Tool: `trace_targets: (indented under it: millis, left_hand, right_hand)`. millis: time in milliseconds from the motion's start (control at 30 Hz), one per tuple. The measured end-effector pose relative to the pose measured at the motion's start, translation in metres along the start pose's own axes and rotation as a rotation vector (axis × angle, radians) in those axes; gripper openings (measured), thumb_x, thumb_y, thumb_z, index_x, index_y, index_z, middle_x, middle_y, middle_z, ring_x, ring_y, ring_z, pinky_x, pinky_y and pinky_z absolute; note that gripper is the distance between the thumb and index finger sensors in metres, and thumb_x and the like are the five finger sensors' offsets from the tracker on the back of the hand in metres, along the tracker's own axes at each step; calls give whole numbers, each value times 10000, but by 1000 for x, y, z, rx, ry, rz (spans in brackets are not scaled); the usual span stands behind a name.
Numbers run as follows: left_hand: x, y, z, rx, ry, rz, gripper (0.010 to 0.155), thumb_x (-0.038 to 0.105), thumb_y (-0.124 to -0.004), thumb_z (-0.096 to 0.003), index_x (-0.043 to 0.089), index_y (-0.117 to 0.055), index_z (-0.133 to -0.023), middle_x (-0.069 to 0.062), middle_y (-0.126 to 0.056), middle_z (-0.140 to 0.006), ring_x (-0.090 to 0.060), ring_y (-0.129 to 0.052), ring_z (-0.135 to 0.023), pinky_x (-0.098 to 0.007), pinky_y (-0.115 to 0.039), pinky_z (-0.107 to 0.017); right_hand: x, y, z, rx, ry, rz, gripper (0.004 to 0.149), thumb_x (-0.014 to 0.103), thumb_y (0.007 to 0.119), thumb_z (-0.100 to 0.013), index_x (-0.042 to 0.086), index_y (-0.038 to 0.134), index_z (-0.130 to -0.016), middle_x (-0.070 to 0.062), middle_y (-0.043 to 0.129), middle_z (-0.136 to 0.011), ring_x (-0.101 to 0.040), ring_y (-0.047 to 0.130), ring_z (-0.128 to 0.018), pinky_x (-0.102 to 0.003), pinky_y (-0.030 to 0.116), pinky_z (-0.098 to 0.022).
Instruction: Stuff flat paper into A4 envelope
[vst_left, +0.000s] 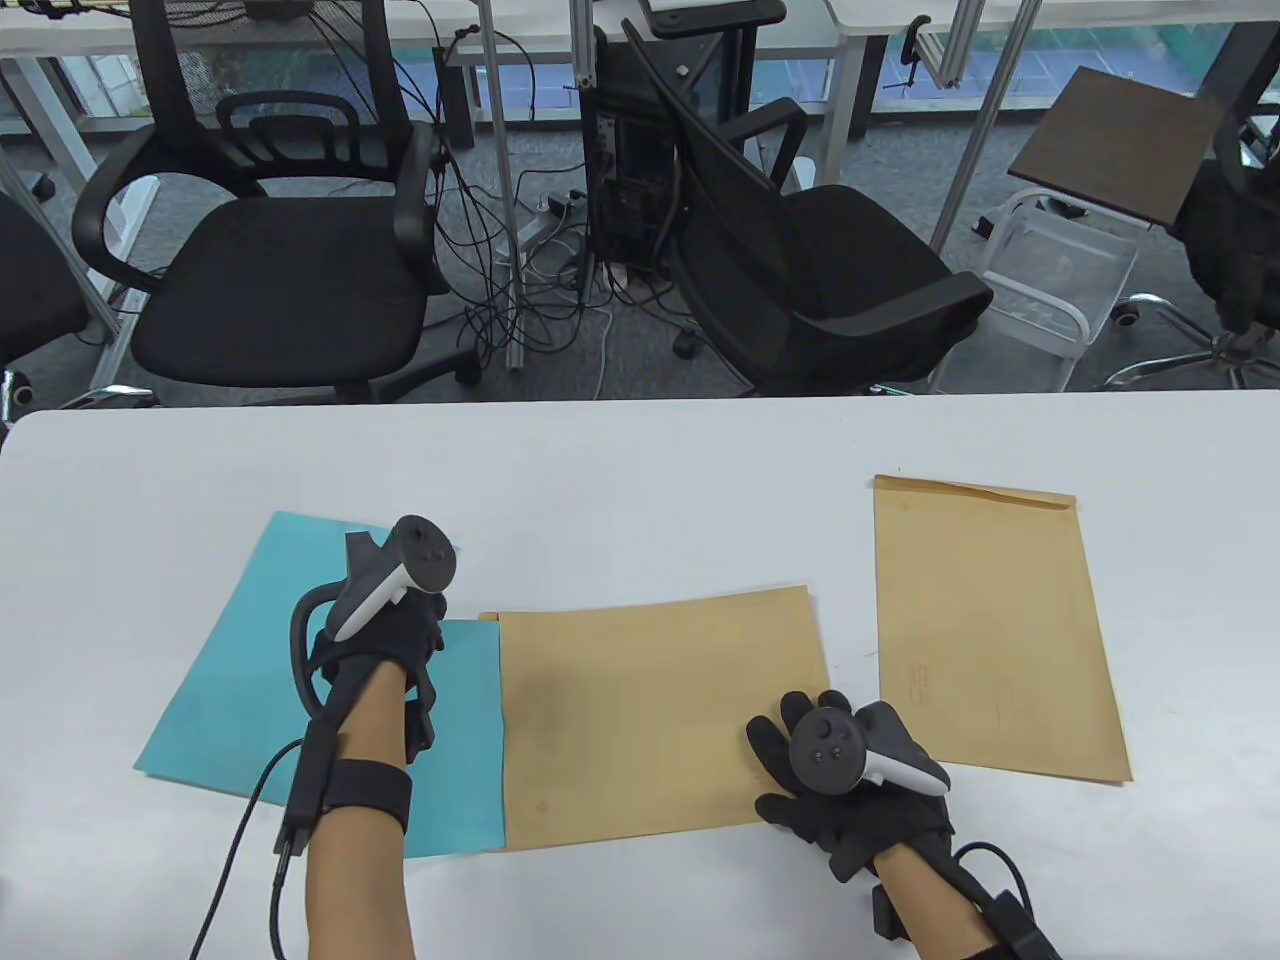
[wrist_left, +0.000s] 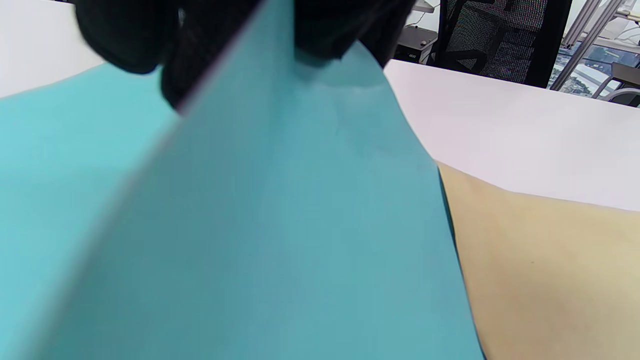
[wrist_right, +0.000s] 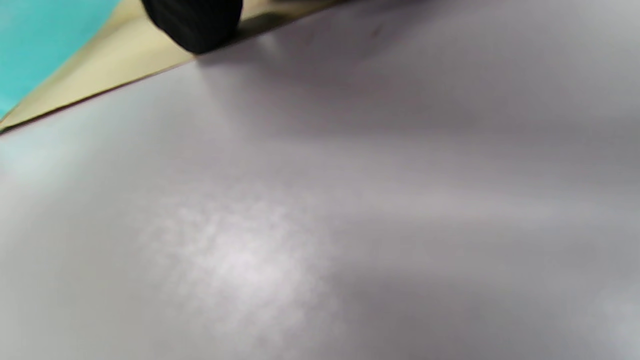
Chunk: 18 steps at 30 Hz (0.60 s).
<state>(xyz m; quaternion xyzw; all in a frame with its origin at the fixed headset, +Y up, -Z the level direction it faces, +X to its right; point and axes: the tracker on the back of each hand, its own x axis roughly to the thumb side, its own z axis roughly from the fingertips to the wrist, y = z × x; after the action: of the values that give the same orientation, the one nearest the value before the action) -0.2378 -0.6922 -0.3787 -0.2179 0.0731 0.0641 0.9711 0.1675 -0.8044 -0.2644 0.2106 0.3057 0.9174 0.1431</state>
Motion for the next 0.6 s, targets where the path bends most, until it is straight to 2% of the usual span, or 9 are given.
trace_targets:
  millis: [600]
  left_hand:
    - [8,-8,-4,16,0,-32,434,168,-714,-491,205,-826,-909,-126,-879,-832,-273,-962,-449,-566,-738,-565]
  right_hand:
    - [-1,0,0,3,-4,-5,743,410,596,-630,178,108,-1139,-226,-90,-1093,-589,-146,-910,-801,-42,-534]
